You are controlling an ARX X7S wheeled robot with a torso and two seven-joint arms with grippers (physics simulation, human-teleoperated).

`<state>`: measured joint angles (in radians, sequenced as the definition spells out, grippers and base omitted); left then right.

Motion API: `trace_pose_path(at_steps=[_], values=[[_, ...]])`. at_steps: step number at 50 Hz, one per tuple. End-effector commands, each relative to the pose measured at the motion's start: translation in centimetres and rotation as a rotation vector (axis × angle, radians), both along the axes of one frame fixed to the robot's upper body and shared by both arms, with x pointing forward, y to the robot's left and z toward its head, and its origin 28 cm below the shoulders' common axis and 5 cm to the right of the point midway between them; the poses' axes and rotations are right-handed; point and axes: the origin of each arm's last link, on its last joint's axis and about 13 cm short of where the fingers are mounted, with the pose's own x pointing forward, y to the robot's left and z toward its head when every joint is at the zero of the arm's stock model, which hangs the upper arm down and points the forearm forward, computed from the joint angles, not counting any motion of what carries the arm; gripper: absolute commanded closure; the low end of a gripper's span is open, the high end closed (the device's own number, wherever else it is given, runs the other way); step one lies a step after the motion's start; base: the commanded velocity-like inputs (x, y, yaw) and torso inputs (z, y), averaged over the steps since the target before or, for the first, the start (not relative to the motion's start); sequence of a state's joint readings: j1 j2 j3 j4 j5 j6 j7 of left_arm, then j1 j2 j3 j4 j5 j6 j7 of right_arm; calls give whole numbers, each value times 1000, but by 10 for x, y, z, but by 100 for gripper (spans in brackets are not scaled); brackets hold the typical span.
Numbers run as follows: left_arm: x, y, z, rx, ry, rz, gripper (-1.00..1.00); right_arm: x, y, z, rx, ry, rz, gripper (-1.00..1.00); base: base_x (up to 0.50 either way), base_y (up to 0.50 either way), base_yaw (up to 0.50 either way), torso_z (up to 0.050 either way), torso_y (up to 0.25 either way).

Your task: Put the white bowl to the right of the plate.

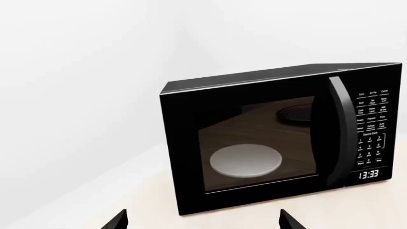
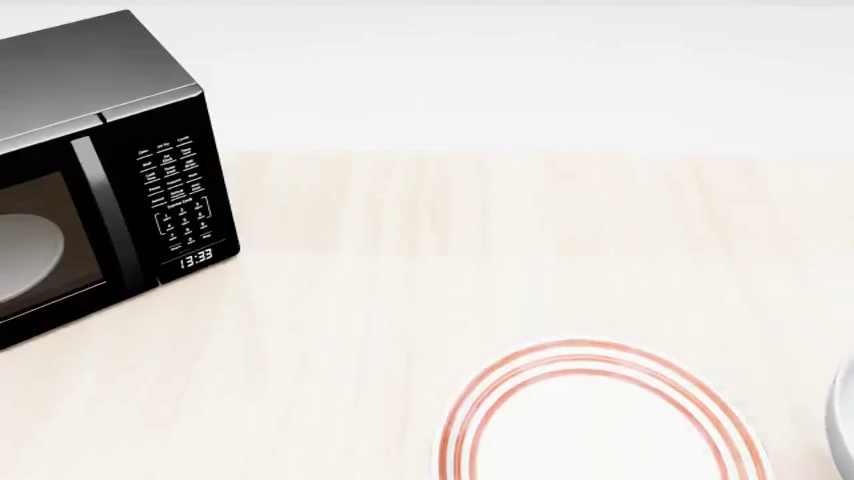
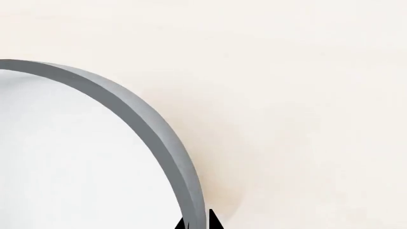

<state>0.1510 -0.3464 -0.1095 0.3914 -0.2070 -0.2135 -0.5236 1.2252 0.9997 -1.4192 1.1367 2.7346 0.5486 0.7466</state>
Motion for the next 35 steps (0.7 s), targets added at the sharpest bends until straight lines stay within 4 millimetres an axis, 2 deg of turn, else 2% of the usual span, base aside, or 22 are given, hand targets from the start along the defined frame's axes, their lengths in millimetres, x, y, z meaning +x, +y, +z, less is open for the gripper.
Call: trace_pose_path(at_steps=[1, 27, 28, 35], values=[[0, -1, 0, 3, 2, -2, -100, -5, -6, -4, 22, -30, -32, 100, 0, 0, 0, 0, 0], [0, -1, 0, 7, 2, -2, -100, -3, -9, -10, -2, -58, -42, 100, 0, 0, 0, 0, 0], [0, -1, 0, 6, 2, -3, -100, -3, -9, -11, -4, -53, -52, -100, 0, 0, 0, 0, 0], [-1, -1, -1, 6, 2, -2, -100, -2, -8, -10, -12, -55, -49, -100, 0, 0, 0, 0, 0]])
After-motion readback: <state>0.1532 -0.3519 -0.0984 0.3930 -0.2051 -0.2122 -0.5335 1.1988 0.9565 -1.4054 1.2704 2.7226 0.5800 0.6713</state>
